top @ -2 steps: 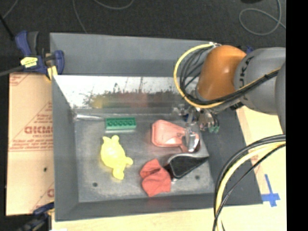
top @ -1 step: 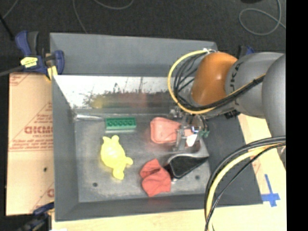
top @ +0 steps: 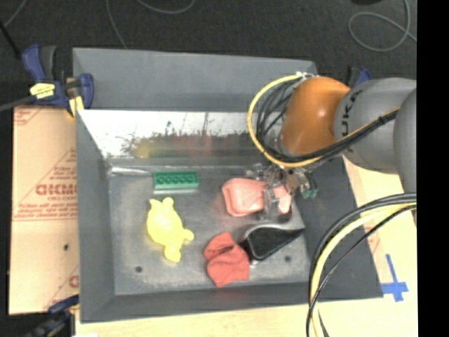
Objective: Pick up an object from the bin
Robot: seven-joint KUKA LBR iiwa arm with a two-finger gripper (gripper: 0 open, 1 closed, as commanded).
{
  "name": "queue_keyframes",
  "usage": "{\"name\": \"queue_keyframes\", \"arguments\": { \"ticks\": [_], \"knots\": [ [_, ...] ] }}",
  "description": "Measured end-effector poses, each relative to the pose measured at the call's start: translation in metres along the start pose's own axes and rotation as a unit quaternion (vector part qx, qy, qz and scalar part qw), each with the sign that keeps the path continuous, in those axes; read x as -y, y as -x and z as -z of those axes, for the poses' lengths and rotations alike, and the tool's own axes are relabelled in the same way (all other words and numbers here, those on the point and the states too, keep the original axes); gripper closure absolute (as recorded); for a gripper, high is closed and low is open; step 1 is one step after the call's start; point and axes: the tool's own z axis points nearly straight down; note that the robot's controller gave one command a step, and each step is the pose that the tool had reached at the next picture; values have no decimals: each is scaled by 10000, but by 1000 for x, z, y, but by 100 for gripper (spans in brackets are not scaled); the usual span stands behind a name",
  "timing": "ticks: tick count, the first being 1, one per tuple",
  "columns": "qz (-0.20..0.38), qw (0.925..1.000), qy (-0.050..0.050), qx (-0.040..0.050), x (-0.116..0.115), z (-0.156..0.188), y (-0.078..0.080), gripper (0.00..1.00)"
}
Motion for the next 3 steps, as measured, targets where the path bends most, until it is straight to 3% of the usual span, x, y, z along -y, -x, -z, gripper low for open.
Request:
{"name": "queue_keyframes", "arguments": {
  "ticks": [1, 2, 3],
  "knots": [
    [0, 10000, 0, 0, 0, 0, 0, 100],
    [149, 9999, 2, -15, -12, 100, -6, 100],
    [147, 9999, 3, -14, -12, 100, -6, 100]
  ]
}}
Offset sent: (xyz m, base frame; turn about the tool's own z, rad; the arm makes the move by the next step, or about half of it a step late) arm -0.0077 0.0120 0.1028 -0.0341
